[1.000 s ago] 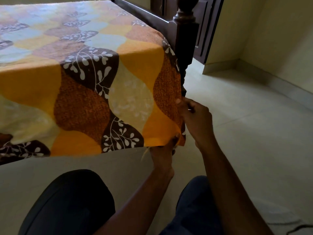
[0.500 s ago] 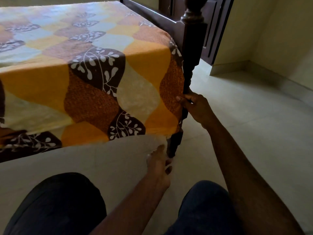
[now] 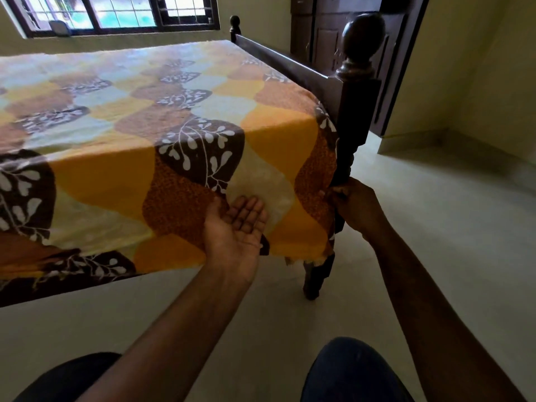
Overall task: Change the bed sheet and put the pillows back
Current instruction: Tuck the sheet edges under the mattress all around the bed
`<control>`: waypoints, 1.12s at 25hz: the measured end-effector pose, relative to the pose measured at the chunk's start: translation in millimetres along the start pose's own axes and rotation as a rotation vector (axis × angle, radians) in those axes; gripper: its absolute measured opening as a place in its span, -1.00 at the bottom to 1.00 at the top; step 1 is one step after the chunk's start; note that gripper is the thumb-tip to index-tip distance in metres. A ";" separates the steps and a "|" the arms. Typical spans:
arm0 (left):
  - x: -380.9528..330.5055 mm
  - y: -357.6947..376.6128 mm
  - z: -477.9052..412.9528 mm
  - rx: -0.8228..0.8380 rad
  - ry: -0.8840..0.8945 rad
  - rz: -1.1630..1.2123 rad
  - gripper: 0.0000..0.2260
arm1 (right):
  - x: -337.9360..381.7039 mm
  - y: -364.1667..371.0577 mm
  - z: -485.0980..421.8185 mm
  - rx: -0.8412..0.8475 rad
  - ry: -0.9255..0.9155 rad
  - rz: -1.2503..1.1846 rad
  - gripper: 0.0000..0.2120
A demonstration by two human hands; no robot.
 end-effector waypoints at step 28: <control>12.9 -12.3 -1.2 0.108 -0.184 0.273 -0.26 | 10.0 0.5 3.3 -0.097 0.060 0.064 -0.75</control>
Point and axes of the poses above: each hand's wrist, its own z-axis away from the middle knuckle, its own y-axis out of the palm, x = y × z, the point moved 3 cm from there along -z, towards the middle knuckle
